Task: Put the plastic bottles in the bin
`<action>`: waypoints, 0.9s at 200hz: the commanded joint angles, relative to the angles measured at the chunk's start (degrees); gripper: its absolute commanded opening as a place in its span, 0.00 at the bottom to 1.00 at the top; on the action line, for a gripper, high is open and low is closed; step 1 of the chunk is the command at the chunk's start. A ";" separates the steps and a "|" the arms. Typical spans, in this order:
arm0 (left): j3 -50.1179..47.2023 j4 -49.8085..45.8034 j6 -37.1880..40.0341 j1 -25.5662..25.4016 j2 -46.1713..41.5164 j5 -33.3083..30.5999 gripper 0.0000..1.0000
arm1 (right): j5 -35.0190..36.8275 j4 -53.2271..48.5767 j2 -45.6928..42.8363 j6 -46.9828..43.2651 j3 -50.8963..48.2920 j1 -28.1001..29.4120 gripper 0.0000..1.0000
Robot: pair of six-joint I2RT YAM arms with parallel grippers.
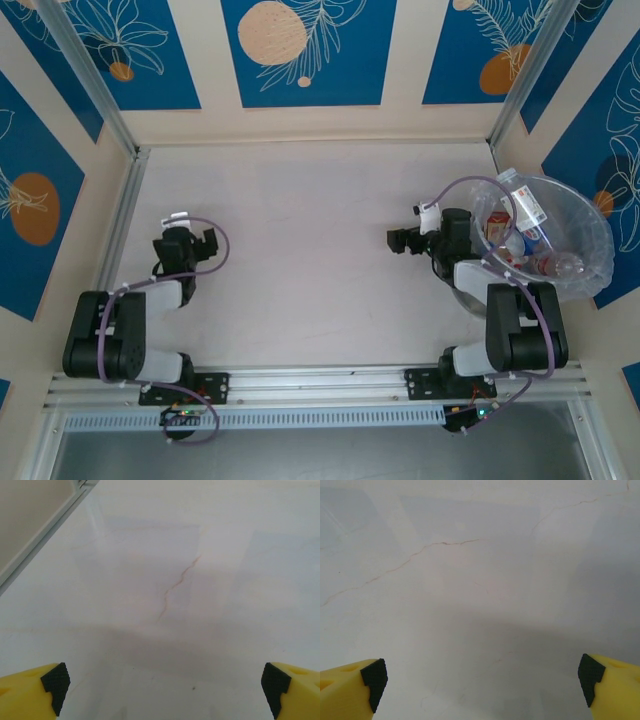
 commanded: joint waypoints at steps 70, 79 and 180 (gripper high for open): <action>-0.91 14.11 7.55 -3.23 7.38 3.54 1.00 | -5.48 29.29 1.34 2.51 -11.86 -1.62 1.00; -1.14 15.22 7.63 -3.24 7.82 3.41 1.00 | -3.66 34.11 5.08 3.20 -12.92 -1.69 0.99; 0.05 12.84 8.79 -3.19 7.69 7.08 1.00 | 4.87 25.02 6.36 8.07 -6.83 -2.47 0.99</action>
